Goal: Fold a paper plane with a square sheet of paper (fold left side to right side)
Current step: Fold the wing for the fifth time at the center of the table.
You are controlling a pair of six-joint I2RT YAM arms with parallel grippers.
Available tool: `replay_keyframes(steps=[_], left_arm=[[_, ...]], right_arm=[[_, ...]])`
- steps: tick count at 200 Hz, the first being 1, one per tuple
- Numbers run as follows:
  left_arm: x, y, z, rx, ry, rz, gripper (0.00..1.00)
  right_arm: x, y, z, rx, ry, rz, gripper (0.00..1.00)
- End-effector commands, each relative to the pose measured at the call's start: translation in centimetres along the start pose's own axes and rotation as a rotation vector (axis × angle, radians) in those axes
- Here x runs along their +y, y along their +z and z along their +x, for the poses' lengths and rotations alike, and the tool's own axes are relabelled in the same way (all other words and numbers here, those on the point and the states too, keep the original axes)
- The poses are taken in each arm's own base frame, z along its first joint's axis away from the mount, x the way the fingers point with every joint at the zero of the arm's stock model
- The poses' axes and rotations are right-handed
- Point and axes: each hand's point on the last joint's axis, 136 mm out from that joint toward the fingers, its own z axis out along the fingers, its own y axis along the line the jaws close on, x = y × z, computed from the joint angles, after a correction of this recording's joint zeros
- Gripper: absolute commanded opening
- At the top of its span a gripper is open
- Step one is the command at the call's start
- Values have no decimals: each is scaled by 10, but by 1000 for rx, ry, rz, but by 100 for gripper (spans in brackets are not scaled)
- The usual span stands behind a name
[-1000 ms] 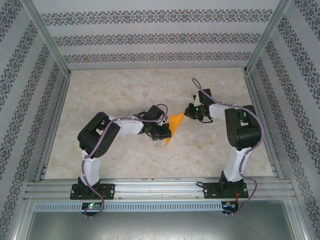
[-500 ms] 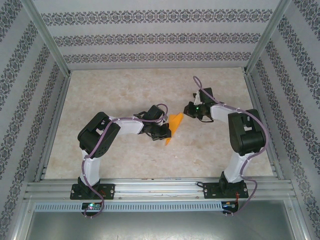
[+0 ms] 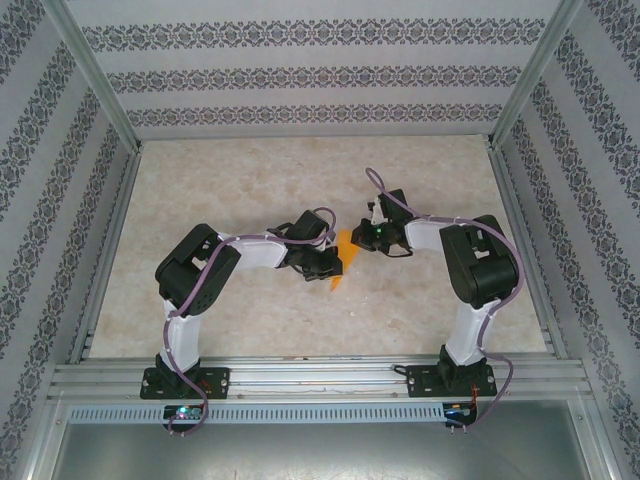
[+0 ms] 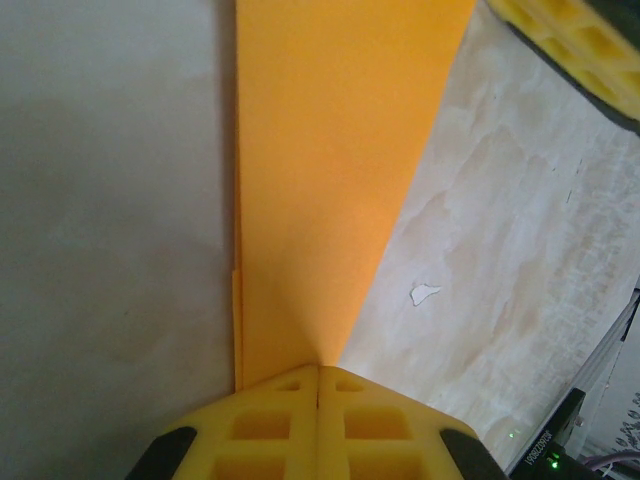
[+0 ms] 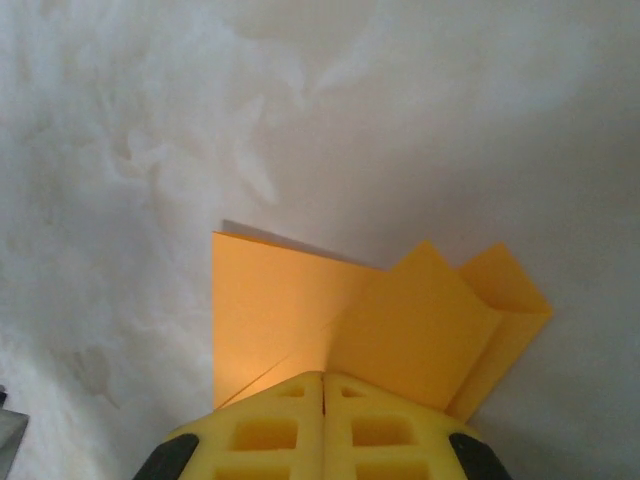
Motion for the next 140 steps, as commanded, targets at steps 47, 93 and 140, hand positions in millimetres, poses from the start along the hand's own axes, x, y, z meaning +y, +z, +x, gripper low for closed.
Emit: replay_keyframes(steps=[47,93,140], left_arm=[[78,15,48,139,-124,-263,0],[79,16,48,141,-127,-263,0],[78,16,48,140,-124,-259,0]], right_arm=[[-33,1,-26,-34,18,71,0],[-37,-5,-44,-57,43,49,0],[-48,-7,-58,-72,76,48,0]])
